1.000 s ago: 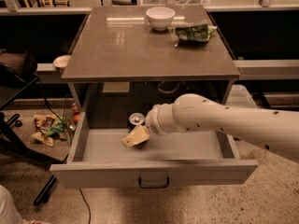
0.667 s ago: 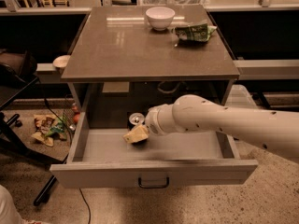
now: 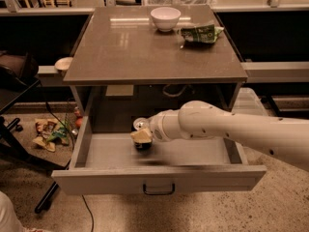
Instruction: Pick pepsi can from top drawer and place on counter
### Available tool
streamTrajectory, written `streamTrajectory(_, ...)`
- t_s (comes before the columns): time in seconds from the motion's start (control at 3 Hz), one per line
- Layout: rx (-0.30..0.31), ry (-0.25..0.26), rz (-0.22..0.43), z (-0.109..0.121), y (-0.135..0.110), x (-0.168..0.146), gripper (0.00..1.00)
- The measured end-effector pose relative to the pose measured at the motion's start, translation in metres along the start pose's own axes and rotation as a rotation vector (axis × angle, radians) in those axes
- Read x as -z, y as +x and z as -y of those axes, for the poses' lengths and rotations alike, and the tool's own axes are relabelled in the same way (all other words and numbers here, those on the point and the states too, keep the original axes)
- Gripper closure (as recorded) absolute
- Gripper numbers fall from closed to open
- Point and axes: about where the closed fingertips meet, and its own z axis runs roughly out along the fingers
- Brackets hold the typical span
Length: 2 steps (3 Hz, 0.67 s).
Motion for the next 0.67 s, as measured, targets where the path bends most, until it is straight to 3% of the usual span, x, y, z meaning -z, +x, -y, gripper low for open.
streamTrajectory(0.33, -0.015, 0.003, 0.047, 0.0, -0.004, 0.017, 0.89)
streamTrajectory(0.67, 0.016, 0.047, 0.072, 0.02, -0.019, 0.071, 1.0)
